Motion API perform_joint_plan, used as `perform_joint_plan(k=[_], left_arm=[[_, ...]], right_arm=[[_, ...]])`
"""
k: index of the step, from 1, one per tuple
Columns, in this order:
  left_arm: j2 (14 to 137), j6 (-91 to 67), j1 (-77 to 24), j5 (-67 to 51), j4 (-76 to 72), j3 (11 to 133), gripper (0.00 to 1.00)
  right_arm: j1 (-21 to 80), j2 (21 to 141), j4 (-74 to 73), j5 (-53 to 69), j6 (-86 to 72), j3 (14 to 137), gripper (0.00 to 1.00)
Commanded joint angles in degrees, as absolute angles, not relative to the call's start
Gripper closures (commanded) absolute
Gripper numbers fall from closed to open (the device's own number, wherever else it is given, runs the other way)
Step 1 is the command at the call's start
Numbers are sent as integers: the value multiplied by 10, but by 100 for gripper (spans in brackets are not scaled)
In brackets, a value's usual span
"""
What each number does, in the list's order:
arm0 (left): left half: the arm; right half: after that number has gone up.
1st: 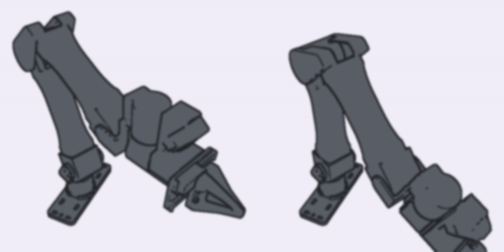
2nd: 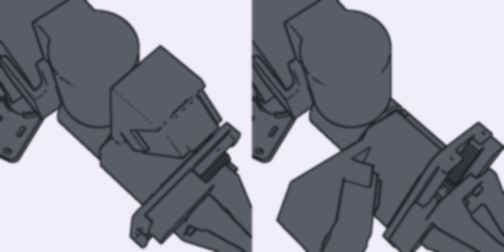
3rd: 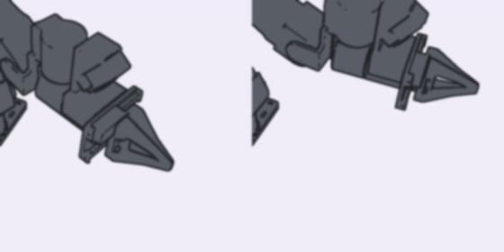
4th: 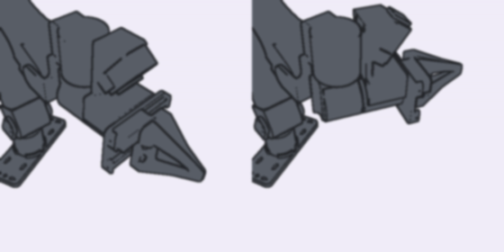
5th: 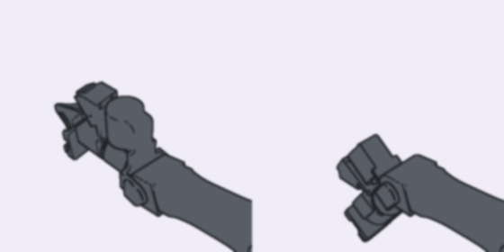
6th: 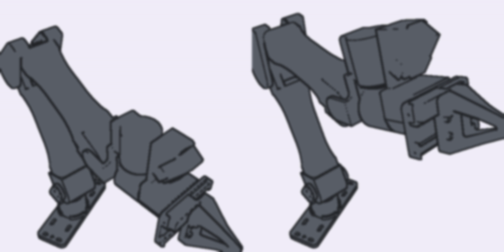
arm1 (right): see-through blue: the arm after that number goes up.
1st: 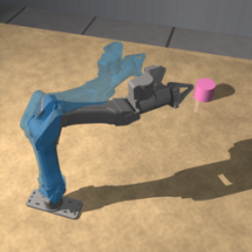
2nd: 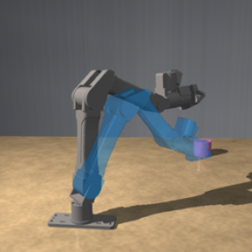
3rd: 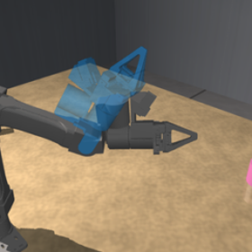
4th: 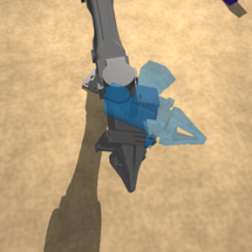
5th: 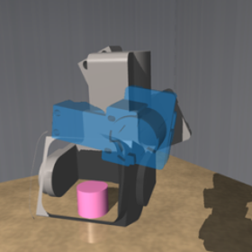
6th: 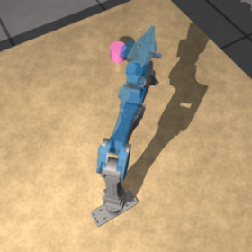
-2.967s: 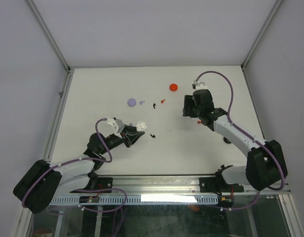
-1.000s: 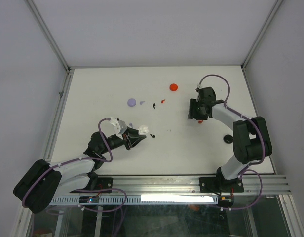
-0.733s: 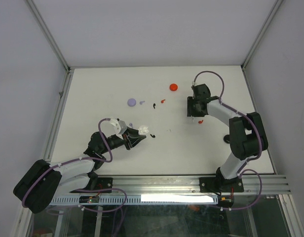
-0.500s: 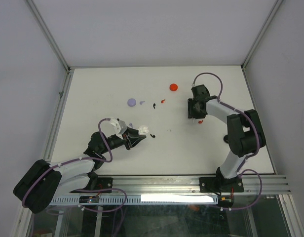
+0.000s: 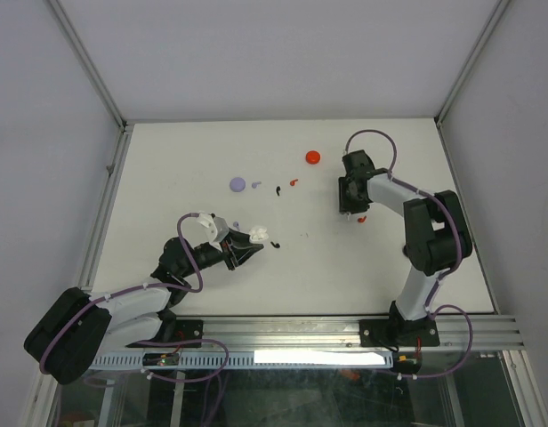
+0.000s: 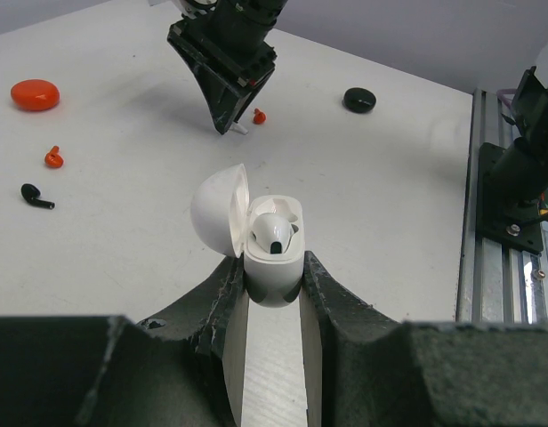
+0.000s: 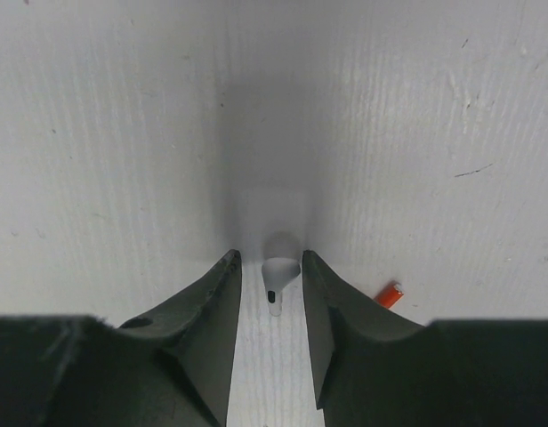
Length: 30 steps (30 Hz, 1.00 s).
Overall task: Insert the wireless bluetooth earbuds into the charging case
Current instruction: Pick up the earbud from the center of the board.
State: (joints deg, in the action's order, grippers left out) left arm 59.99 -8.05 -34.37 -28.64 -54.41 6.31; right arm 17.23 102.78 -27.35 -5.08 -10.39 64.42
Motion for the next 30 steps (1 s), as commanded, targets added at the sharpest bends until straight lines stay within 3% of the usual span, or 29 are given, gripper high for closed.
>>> perform_joint_plan(k=[1, 15, 30], left_arm=[[591, -75, -335, -299, -562, 80, 100], [591, -80, -336, -304, -572, 77, 100], [598, -86, -336, -304, -588, 75, 100]], right_arm=[[174, 1050, -293, -69, -98, 662, 65], [197, 1020, -310, -81, -105, 653, 79], [241, 1004, -328, -72, -120, 636, 77]])
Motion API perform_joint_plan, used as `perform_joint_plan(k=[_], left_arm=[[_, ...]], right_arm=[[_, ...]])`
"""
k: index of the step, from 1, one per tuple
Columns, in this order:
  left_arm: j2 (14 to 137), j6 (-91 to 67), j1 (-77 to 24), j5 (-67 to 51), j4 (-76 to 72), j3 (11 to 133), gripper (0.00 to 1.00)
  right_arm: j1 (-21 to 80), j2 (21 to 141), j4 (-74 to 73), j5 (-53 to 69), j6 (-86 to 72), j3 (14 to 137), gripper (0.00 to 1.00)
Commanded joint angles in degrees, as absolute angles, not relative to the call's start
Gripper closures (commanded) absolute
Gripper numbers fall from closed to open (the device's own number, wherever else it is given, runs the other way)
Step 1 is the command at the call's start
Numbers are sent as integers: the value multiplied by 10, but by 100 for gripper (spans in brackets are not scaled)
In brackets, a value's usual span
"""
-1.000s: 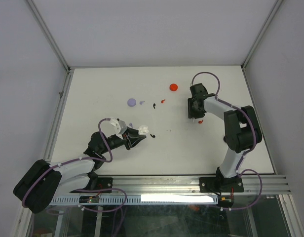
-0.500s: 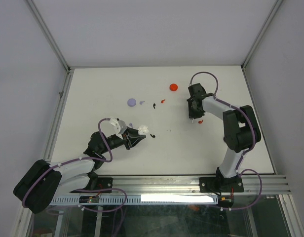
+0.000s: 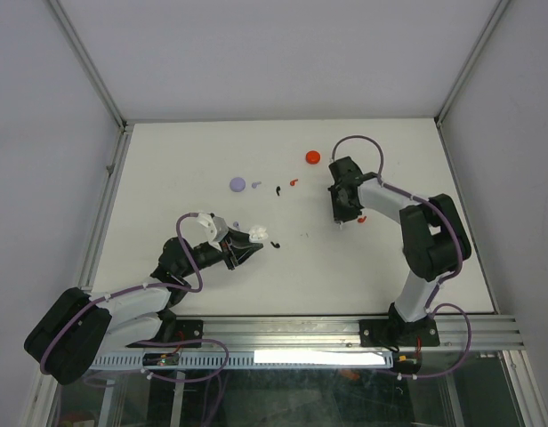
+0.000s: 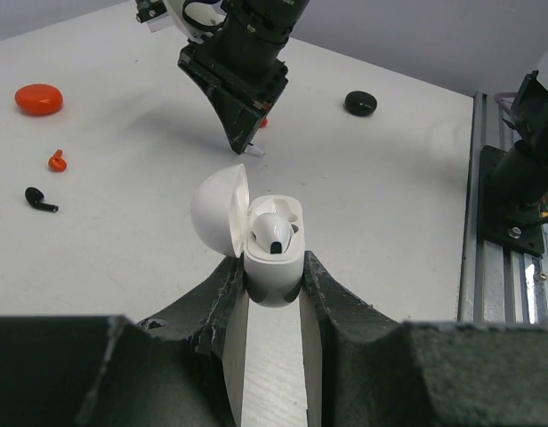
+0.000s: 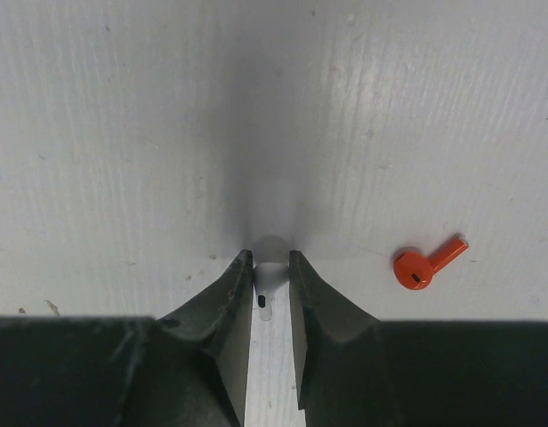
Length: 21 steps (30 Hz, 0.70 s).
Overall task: Insert the wireless bluetooth earbuds into the charging case
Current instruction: Pick up the earbud from the center of the board.
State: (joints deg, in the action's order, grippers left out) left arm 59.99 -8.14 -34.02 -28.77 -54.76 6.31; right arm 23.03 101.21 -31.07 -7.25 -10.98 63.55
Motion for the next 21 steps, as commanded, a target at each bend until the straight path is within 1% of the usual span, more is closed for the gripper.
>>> perform_joint_plan(k=[1, 10, 21], left_arm=[[598, -86, -335, -304, -587, 74, 100], [590, -84, -336, -304, -583, 74, 100], [586, -83, -336, -303, -577, 75, 100]], right_arm=[[243, 1006, -332, -73, -122, 636, 76], [254, 1023, -368, -85, -131, 649, 69], [255, 1043, -377, -79, -144, 657, 67]])
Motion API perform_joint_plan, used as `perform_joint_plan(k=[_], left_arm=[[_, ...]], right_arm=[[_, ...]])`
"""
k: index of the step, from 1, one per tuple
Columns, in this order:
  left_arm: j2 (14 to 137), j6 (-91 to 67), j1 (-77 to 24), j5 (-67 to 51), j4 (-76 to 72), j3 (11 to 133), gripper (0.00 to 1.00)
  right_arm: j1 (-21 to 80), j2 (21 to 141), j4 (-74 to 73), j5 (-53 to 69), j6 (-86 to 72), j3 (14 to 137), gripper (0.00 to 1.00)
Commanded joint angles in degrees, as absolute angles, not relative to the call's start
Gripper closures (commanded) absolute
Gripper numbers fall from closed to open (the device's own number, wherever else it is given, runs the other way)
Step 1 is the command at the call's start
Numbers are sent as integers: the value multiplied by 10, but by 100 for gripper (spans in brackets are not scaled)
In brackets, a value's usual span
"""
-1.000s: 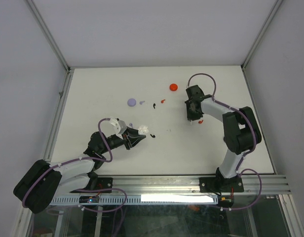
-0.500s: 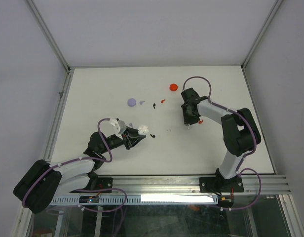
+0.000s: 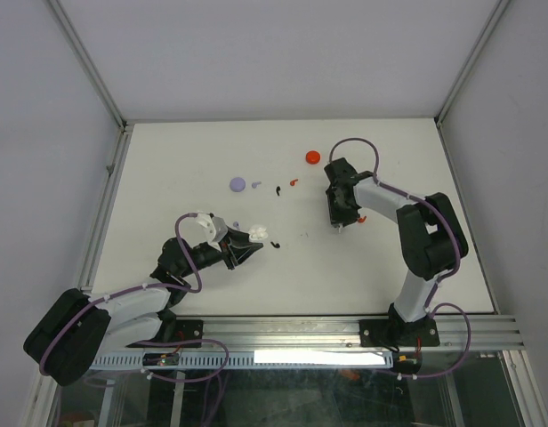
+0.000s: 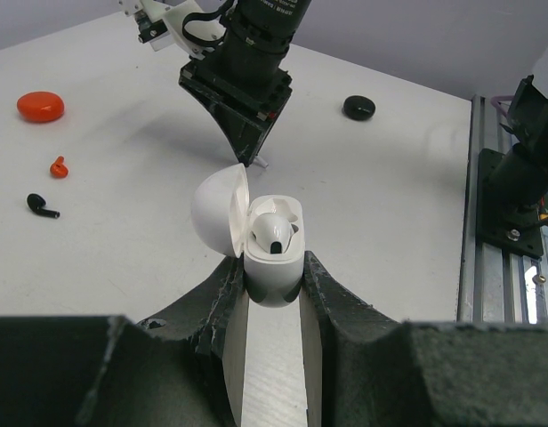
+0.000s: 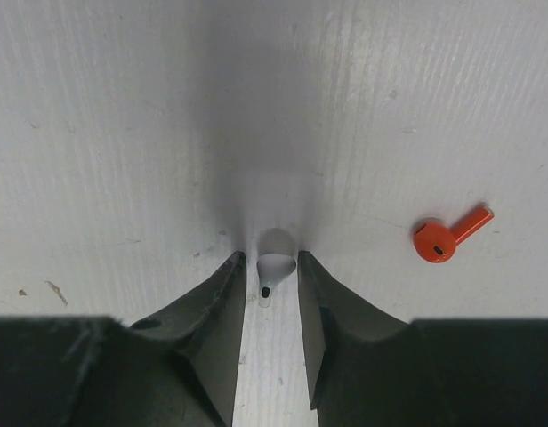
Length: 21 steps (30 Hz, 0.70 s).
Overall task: Insert the wireless bluetooth earbuds into the charging case
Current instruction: Pick up the earbud from the center of the board.
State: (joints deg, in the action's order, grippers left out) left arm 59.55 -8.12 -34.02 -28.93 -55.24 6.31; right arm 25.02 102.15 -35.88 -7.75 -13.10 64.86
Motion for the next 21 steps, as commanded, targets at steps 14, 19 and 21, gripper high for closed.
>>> perform_joint_plan(k=[14, 19, 21], left_arm=[[589, -95, -336, -306, -598, 70, 100], [599, -104, -335, -307, -621, 70, 100], [602, -111, -336, -308, -636, 69, 100]], right_arm=[[263, 1033, -379, -77, -153, 649, 76], [279, 989, -362, -77, -157, 635, 78], [288, 964, -353, -77, -159, 628, 79]])
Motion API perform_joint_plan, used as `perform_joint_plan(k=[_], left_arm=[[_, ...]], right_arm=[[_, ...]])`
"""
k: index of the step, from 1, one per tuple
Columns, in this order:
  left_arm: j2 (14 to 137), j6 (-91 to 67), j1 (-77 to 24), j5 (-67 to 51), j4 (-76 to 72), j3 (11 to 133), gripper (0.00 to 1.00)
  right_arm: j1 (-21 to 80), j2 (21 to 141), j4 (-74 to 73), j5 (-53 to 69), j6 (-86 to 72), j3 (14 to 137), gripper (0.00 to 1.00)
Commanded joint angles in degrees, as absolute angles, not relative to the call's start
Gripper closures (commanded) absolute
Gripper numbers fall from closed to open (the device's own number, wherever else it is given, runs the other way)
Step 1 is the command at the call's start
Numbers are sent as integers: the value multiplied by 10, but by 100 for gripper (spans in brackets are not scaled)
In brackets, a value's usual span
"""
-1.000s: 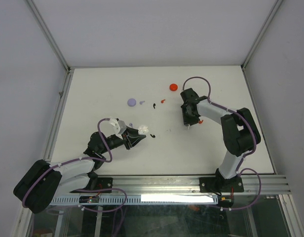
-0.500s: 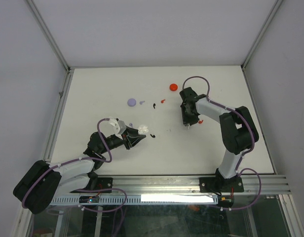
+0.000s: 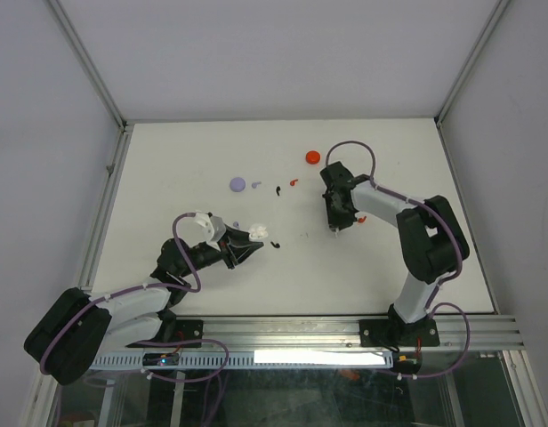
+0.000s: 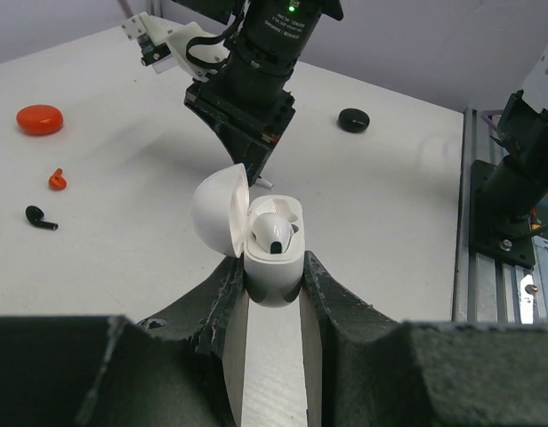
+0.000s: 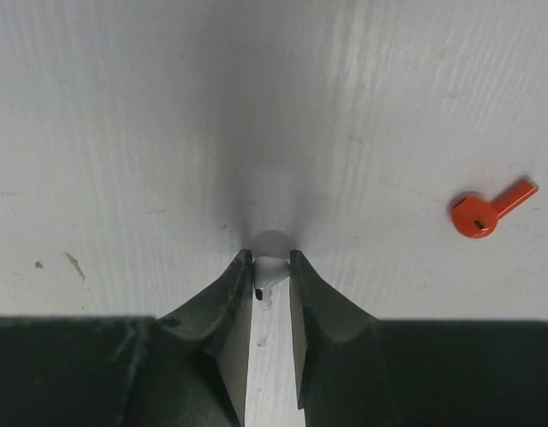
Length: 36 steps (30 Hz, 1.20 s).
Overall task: Insert the wireless bluetooth earbuds into the charging case
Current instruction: Pick up the earbud from the center of the board.
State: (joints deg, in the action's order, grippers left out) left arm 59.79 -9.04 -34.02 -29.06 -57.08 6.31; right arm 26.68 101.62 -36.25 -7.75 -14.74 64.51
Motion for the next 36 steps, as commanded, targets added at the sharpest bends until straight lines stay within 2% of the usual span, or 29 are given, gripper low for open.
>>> perform_joint_plan(k=[1, 6, 16, 24, 36], left_arm=[[603, -112, -336, -310, -643, 69, 100], [603, -112, -336, -319, -659, 71, 100], [606, -112, -336, -360, -692, 86, 100], [633, -120, -335, -386, -734, 102, 100], [664, -144, -336, -371, -766, 118, 100]], right_arm=[[292, 950, -347, -76, -161, 624, 80], [320, 871, -319, -82, -165, 611, 83], [393, 713, -236, -109, -167, 584, 83], [465, 580, -113, -111, -153, 529, 84], [574, 513, 83, -101, -101, 446, 84]])
